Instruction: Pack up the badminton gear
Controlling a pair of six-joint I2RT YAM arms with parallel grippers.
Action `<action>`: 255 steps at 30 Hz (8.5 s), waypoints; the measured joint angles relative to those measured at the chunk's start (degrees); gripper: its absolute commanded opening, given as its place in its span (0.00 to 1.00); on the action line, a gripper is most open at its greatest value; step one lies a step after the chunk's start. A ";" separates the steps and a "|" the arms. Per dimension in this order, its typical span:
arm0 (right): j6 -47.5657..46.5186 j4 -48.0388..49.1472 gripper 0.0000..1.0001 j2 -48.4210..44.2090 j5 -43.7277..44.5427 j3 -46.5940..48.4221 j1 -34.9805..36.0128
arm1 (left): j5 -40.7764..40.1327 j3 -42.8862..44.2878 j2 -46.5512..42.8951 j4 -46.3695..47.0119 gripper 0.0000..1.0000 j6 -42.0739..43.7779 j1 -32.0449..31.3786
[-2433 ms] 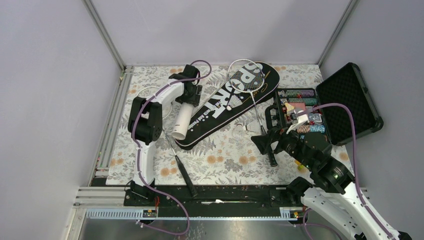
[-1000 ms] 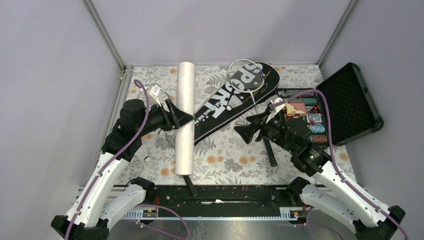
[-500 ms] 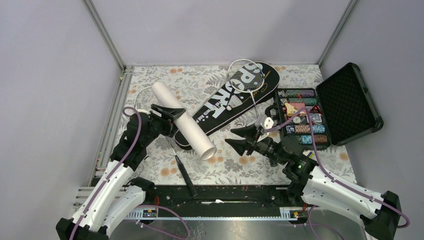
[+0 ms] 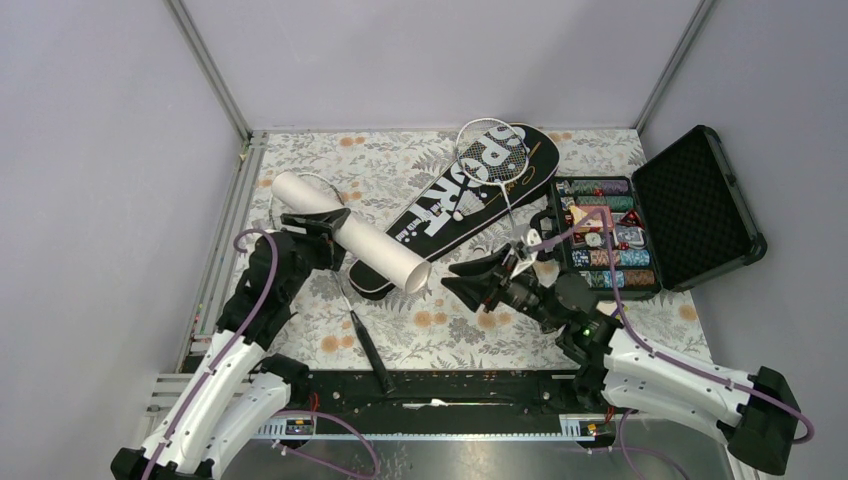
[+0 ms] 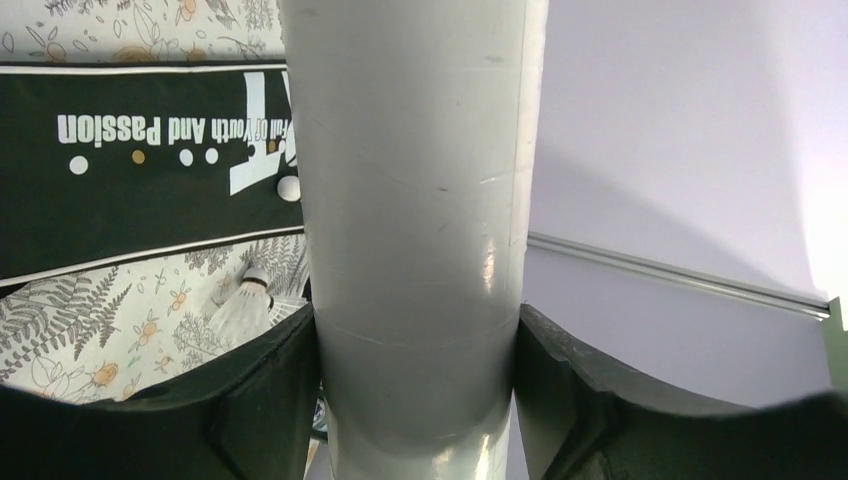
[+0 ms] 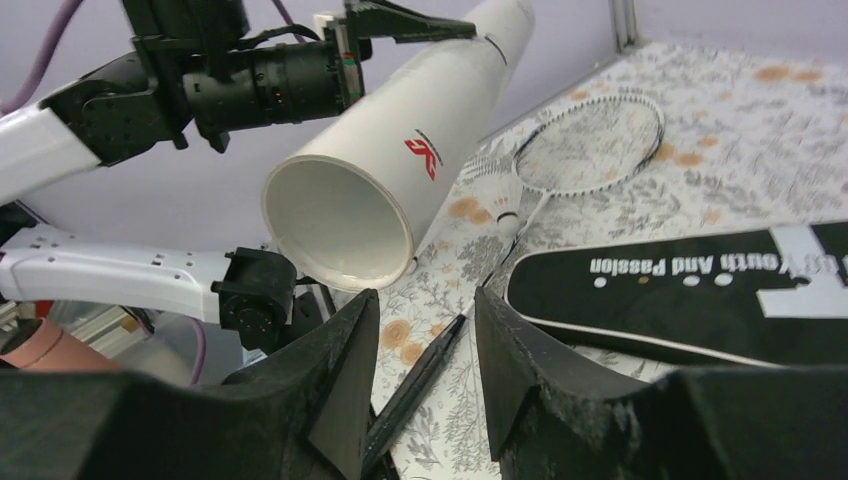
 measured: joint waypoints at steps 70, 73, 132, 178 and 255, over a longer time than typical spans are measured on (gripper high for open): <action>41.88 -55.41 0.10 9.62 32.72 -2.40 0.98 | -6.75 5.55 -9.25 -30.64 0.34 1.53 0.00; 44.35 -58.93 0.19 12.74 33.57 -0.46 1.01 | -7.04 6.19 -9.46 -31.15 0.34 1.68 0.00; -56.28 -10.99 0.00 47.89 40.41 12.66 0.17 | -3.08 7.23 -17.38 -40.11 0.35 -0.96 0.00; 4.63 -23.78 0.00 -12.17 0.68 1.27 -2.05 | -3.93 7.67 -5.57 -37.99 0.34 -2.69 0.00; 4.39 -20.06 0.63 5.40 -1.62 16.63 3.96 | 7.21 9.57 -0.87 -32.65 0.32 -9.01 0.11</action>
